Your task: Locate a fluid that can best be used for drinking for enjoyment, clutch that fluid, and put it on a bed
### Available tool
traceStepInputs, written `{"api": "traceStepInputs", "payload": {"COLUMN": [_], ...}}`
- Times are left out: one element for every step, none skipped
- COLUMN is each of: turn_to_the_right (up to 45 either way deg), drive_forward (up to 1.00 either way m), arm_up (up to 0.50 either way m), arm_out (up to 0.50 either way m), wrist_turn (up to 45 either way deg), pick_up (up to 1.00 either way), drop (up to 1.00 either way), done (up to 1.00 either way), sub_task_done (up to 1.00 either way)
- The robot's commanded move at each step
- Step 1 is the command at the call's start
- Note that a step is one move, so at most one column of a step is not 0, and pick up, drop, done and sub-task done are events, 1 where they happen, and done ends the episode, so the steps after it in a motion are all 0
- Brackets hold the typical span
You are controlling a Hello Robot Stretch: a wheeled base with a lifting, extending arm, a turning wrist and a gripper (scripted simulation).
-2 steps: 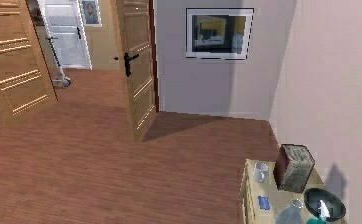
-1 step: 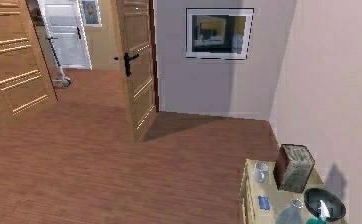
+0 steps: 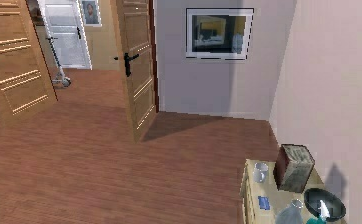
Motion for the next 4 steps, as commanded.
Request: {"api": "traceStepInputs", "payload": {"turn_to_the_right": [0.0,0.0,0.0,0.0], "drive_forward": [0.0,0.0,0.0,0.0], "arm_up": [0.24,0.0,0.0,0.0], "arm_out": [0.0,0.0,0.0,0.0], "wrist_turn": [0.0,-45.0,-45.0,-21.0], "pick_up": [0.0,0.0,0.0,0.0], "drop": [0.0,0.0,0.0,0.0], "done": [0.0,0.0,0.0,0.0], "sub_task_done": [0.0,0.0,0.0,0.0]}}
